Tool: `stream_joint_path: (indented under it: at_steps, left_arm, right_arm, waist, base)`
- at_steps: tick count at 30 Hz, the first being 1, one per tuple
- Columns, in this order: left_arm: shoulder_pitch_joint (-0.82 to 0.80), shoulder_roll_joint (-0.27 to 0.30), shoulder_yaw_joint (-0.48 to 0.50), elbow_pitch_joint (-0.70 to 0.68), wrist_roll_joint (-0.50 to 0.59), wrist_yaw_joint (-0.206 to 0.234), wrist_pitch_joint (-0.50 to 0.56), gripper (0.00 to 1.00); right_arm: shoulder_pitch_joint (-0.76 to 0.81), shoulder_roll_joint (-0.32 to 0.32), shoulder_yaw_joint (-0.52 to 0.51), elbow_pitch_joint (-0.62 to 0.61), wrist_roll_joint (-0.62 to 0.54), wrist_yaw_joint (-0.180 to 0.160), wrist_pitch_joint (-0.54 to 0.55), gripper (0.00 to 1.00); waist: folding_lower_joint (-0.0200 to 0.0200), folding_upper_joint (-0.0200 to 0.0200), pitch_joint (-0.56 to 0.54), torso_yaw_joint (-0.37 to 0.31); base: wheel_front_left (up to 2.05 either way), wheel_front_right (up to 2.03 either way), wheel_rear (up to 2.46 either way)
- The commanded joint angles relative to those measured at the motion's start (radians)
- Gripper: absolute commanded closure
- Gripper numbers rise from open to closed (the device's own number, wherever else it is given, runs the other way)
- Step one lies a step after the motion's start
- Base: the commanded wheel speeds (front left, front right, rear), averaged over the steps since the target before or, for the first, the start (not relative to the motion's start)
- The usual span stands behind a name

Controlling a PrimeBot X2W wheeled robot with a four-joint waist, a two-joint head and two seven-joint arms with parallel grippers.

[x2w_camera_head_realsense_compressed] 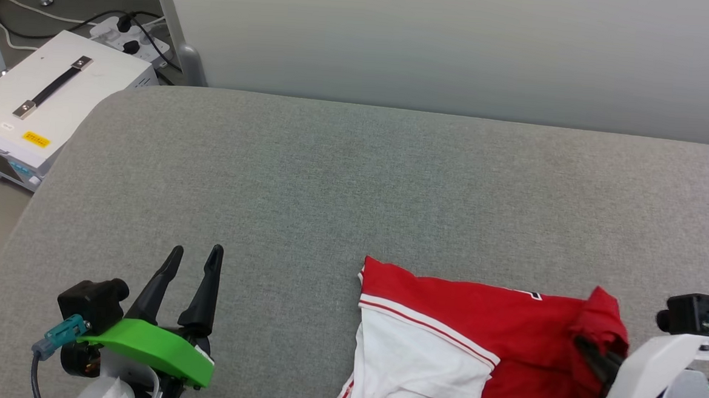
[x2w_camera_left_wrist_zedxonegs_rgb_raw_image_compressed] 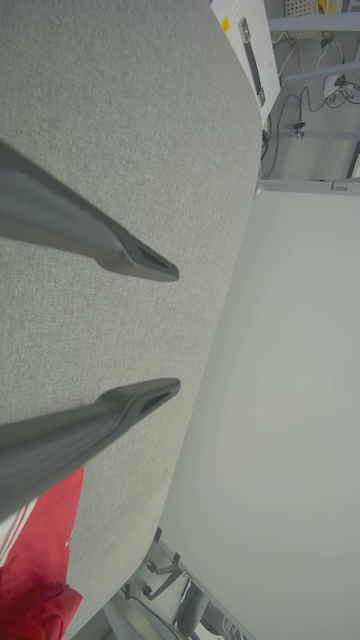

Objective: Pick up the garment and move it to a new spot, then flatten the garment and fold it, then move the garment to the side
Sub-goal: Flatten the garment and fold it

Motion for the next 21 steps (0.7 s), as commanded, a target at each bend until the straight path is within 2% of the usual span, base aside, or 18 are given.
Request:
stream_joint_path:
  at_steps: [1,10,15,21]
  left_arm:
    - [0.016,-0.004,0.004,0.004,-0.006,-0.008,-0.006,0.00]
    - [0.016,-0.004,0.005,0.004,-0.006,-0.011,-0.006,0.00]
    - [0.012,-0.007,0.001,0.005,-0.005,-0.012,-0.005,0.00]
    - [0.001,-0.010,0.002,0.007,-0.005,-0.014,-0.004,0.00]
  right_arm:
    - [-0.016,0.020,0.022,-0.012,0.018,-0.001,0.005,1.00]
    - [-0.079,0.083,0.198,-0.008,0.082,-0.001,-0.001,1.00]
    - [-0.127,0.087,0.294,0.065,0.103,-0.001,-0.059,1.00]
    - [-0.189,0.087,0.379,0.199,0.075,-0.001,-0.129,1.00]
  waist:
    - [0.0000,0.0000,-0.006,0.004]
    - [0.0000,0.0000,-0.016,0.029]
    - [0.0000,0.0000,-0.008,0.049]
    - [0.0000,0.0000,0.011,0.075]
  base:
    - [0.00,0.00,0.00]
    - [0.00,0.00,0.00]
    - [0.00,0.00,0.00]
    - [0.00,0.00,0.00]
